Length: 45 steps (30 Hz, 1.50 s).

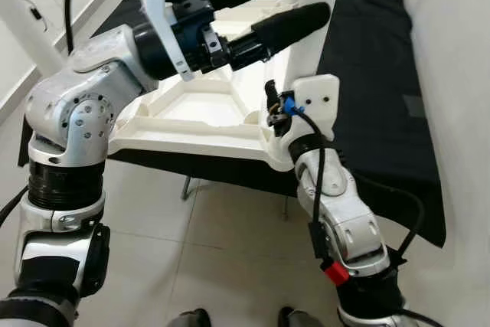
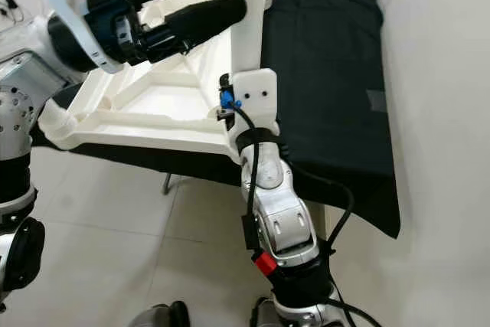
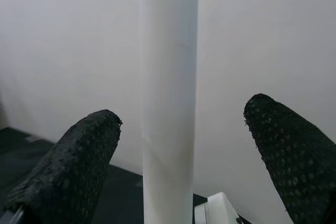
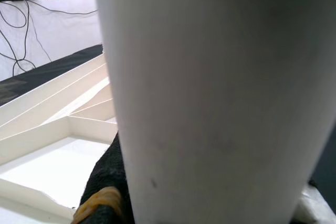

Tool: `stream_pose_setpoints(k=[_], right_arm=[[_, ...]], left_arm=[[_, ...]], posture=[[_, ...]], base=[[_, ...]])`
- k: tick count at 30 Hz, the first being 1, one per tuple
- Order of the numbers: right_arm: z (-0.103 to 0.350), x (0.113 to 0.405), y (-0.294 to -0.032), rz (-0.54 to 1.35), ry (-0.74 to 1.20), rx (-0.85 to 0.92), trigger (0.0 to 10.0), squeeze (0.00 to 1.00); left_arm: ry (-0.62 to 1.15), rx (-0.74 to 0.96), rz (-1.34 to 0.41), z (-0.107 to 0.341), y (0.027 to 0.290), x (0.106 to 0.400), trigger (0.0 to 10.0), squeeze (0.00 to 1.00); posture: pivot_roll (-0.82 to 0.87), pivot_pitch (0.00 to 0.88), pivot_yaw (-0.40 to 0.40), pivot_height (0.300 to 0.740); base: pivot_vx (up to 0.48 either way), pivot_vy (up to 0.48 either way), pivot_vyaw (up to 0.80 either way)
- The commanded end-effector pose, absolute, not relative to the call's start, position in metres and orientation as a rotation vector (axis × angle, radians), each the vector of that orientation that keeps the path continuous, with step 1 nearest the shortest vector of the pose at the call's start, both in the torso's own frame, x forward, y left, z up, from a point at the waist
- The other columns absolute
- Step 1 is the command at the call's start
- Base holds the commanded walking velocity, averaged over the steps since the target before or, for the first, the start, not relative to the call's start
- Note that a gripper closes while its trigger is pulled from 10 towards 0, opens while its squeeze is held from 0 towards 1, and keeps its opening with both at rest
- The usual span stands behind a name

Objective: Building children table

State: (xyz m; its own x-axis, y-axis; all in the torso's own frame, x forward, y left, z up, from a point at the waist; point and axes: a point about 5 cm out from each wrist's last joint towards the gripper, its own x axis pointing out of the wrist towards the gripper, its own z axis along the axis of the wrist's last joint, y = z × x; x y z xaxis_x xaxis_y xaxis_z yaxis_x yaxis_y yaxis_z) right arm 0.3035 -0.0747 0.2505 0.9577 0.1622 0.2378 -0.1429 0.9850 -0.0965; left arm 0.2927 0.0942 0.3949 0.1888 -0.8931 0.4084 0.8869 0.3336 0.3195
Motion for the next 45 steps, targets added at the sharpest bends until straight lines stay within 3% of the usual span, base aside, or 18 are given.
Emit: stream_pose_setpoints(k=[1,3,6,11,12,28,29,31,32,38,39,40,45], right_arm=[[0.223,0.305,-0.064,0.205,-0.110,-0.080,10.0,0.00],[0.223,0.305,-0.064,0.205,-0.110,-0.080,10.0,0.00],[0.227,0.301,-0.061,0.216,-0.119,-0.064,10.0,0.00],[0.228,0.301,-0.060,0.217,-0.122,-0.061,10.0,0.00],[0.230,0.300,-0.061,0.213,-0.127,-0.061,10.0,0.00],[0.240,0.308,-0.069,0.219,-0.167,-0.088,10.0,0.00],[0.243,0.309,-0.071,0.221,-0.178,-0.092,10.0,0.87],[0.244,0.309,-0.072,0.223,-0.186,-0.094,10.0,0.87],[0.247,0.311,-0.075,0.244,-0.197,-0.077,10.0,1.00],[0.261,0.317,-0.087,0.378,-0.258,-0.048,10.0,1.00],[0.264,0.319,-0.091,0.422,-0.271,-0.070,10.0,0.79],[0.267,0.321,-0.093,0.503,-0.282,-0.086,10.0,0.00],[0.277,0.323,-0.102,0.760,-0.293,-0.182,10.0,0.00]], left_arm=[[-0.588,0.034,-1.248,0.399,0.092,0.299,10.0,0.00],[-0.588,0.034,-1.248,0.399,0.092,0.299,10.0,0.00],[-0.566,0.051,-1.250,0.406,0.068,0.320,10.0,0.00],[-0.561,0.062,-1.254,0.407,0.062,0.323,10.0,0.00],[-0.546,0.076,-1.273,0.412,0.050,0.326,0.0,0.00],[-0.531,0.190,-1.301,0.419,0.044,0.337,0.0,0.00],[-0.530,0.192,-1.301,0.418,0.044,0.338,0.0,0.00],[-0.530,0.194,-1.301,0.418,0.045,0.338,0.0,0.00],[-0.530,0.196,-1.303,0.418,0.045,0.338,0.0,0.00],[-0.528,0.201,-1.316,0.416,0.046,0.339,0.0,0.00],[-0.529,0.203,-1.319,0.416,0.045,0.340,0.0,0.00],[-0.530,0.203,-1.324,0.416,0.045,0.339,0.0,0.00],[-0.536,0.202,-1.332,0.417,0.044,0.338,0.0,0.00]], posture=[[0.04,0.212,0.062,0.740],[0.04,0.212,0.062,0.740],[0.03,0.219,0.072,0.740],[0.03,0.219,0.074,0.740],[0.02,0.225,0.081,0.740],[0.02,0.232,0.080,0.740],[0.02,0.234,0.079,0.740],[0.02,0.234,0.079,0.740],[0.02,0.235,0.077,0.740],[0.02,0.236,0.075,0.740],[0.02,0.237,0.075,0.740],[0.02,0.237,0.074,0.740],[0.02,0.237,0.074,0.740]], base=[[0.000,0.000,0.00],[0.000,0.000,0.00],[0.000,0.000,0.00],[0.000,0.000,0.00],[0.000,0.000,0.00],[0.000,0.000,0.00],[0.000,0.000,0.00],[0.000,0.000,0.00],[0.000,0.000,0.00],[0.000,0.000,0.00],[0.000,0.000,0.00],[0.000,0.000,0.00],[0.000,0.000,0.00]])
